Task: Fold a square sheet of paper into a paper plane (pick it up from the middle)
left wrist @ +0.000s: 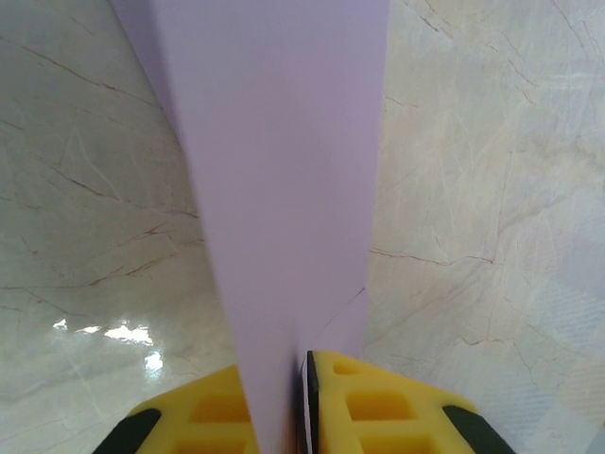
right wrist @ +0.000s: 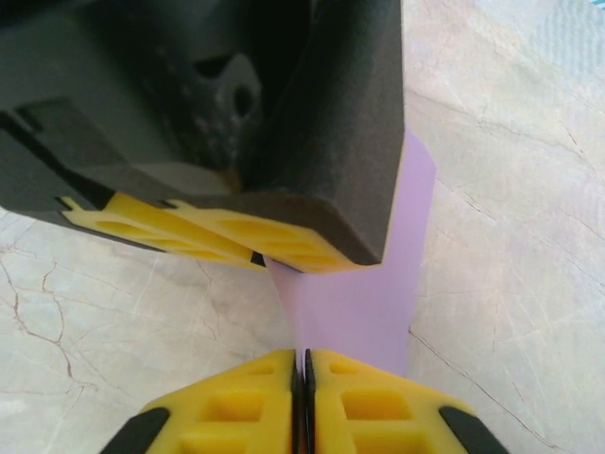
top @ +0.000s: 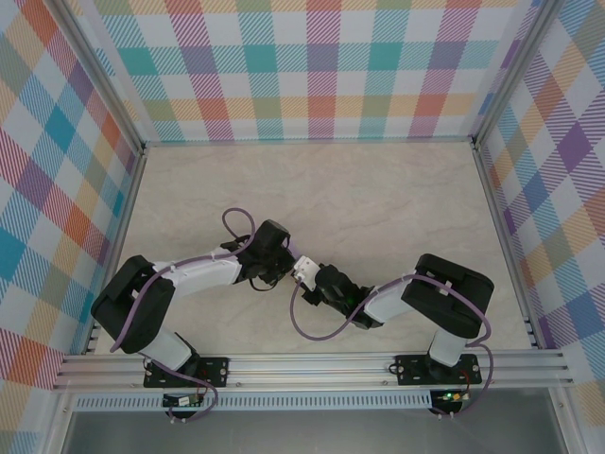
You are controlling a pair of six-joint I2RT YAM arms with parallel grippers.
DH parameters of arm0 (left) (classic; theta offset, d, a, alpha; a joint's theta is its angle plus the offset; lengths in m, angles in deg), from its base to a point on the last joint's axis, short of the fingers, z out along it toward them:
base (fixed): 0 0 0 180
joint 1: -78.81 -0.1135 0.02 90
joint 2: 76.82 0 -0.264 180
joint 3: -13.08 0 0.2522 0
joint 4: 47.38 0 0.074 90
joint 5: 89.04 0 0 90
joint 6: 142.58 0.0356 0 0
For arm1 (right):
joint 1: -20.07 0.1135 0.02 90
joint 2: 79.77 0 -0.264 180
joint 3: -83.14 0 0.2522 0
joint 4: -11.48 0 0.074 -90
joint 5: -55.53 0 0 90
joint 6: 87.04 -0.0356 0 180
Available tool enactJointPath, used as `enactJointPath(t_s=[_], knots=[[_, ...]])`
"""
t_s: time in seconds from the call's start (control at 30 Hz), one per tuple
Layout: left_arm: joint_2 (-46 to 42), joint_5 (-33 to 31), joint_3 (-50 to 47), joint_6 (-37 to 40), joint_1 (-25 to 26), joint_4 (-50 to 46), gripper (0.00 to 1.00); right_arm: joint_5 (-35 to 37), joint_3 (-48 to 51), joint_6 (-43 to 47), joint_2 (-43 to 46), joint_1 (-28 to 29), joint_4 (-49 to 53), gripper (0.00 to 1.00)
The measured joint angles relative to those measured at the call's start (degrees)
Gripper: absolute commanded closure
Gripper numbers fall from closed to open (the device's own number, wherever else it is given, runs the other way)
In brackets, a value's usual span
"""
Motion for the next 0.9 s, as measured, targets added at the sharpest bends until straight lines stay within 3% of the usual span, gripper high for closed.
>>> enactJointPath(t_s=[0.2,0.33,0.43,0.67,0.9], knots=[[-1.8,1.0,0.0,1.6,-2.3,-1.6,0.66,-2.4,0.0,-0.8,0.1,-1.0,1.1,0.98],[-4.7,1.1,-0.1,3.3,-5.8,-2.8,0.45,-5.5,0.0,-3.6,1.4,-2.3,4.0,0.99],[-7.6,2.3,-1.2,4.6,-7.8,-1.8,0.36,-8.8,-0.1,-6.7,2.9,-4.1,5.9,0.99],[-9.7,7.2,-5.6,5.7,-8.9,4.5,0.27,-17.9,-0.1,-15.3,5.3,-9.2,7.4,0.99],[-11.2,9.7,-9.5,5.8,-8.9,11.5,0.24,-27.8,-0.1,-25.0,5.3,-14.4,7.7,0.99]])
